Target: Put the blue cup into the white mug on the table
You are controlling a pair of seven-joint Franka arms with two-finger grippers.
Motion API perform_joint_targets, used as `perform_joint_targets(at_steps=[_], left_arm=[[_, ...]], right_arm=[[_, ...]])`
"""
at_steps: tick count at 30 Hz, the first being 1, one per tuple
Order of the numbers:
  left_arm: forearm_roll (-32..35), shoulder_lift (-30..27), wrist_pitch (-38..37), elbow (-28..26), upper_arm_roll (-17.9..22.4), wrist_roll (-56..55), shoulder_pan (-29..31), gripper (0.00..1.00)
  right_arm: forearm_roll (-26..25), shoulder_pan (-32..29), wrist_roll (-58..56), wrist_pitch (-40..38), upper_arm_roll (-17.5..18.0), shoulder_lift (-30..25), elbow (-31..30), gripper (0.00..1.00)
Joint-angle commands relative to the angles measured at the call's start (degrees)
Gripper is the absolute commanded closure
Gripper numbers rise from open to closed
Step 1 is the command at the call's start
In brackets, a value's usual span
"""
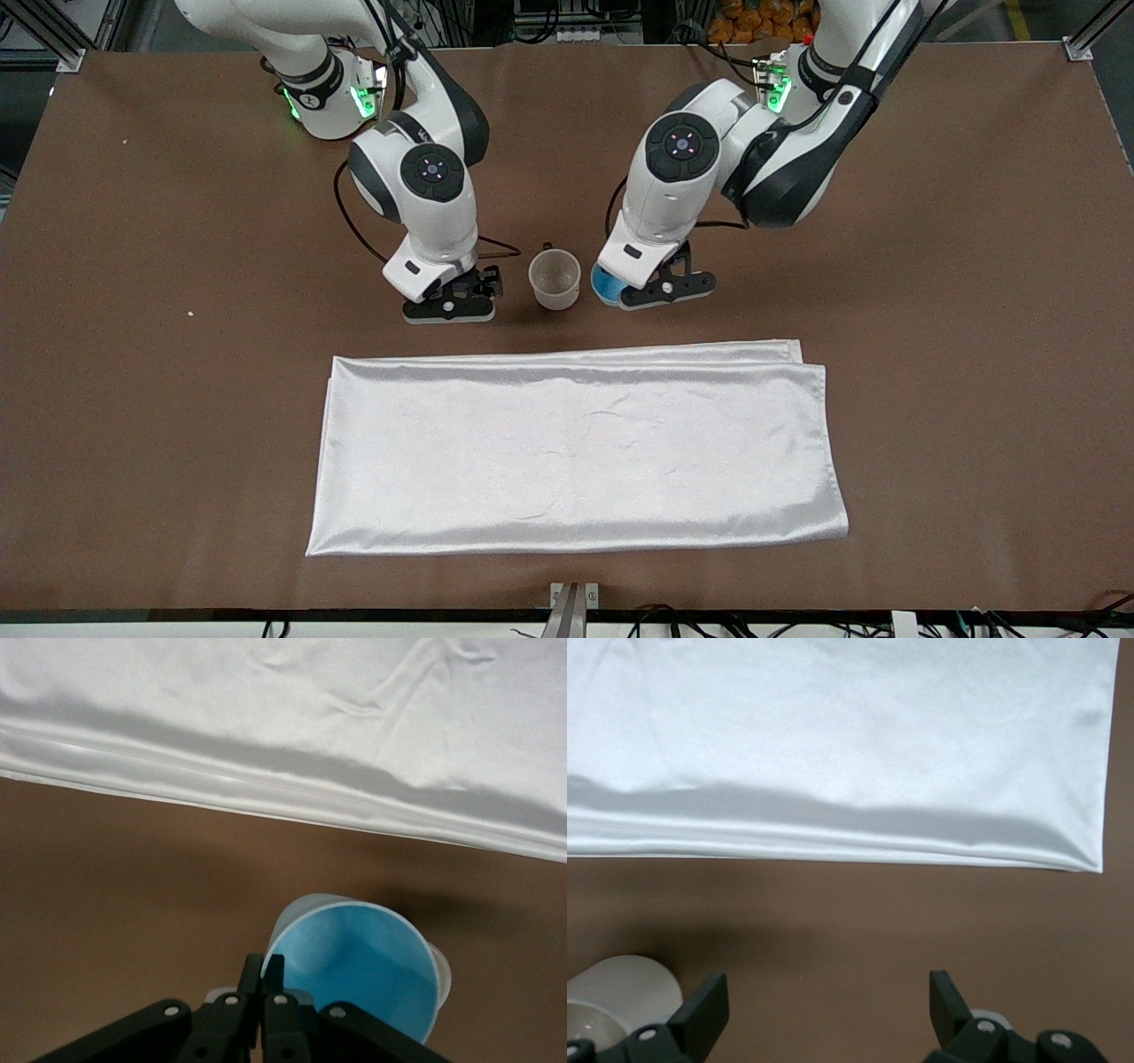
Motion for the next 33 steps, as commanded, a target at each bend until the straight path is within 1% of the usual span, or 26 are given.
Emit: perform_joint_targets(at_steps=[1, 9, 11, 16, 20, 28, 33], left_arm=[[0.8, 2.03, 1.3, 1.49, 0.11, -5.7, -3.14, 1.0], [1.07, 3.97, 2.97, 1.58, 0.11, -11.24, -6.39, 1.0], [1.16, 4.58, 3.32, 1.66, 0.2, -12.48, -7.19, 1.0], [1.33, 5.46, 4.64, 1.66, 0.2, -13.89, -8.59, 1.0], [1.33, 6.43, 5.87, 1.66, 0.37, -14.15, -9.12, 1.0], [1.42, 8.8, 9.03, 1.66, 0.81, -14.24, -10.53, 1.0], [2.56, 9.5, 9.65, 1.66, 0.81, -14.94, -10.62, 1.0]], right_arm=[[-0.42, -3.12, -4.64, -1.26, 0.77, -1.09, 0.19, 0.0], [-0.07, -8.22, -10.62, -0.82, 0.68, -0.82, 0.19, 0.0], [1.33, -9.97, -13.42, -0.82, 0.68, -0.91, 0.19, 0.0], [6.69, -14.81, -22.3, -0.99, 0.68, -1.61, 0.19, 0.0], [7.93, -17.8, -26.97, -1.87, 0.68, -3.81, -0.34, 0.0], [8.02, -22.02, -28.11, -9.42, 2.79, -10.66, -1.04, 0.0], [8.02, -25.27, -33.37, -15.05, 2.97, -16.02, -1.04, 0.0]])
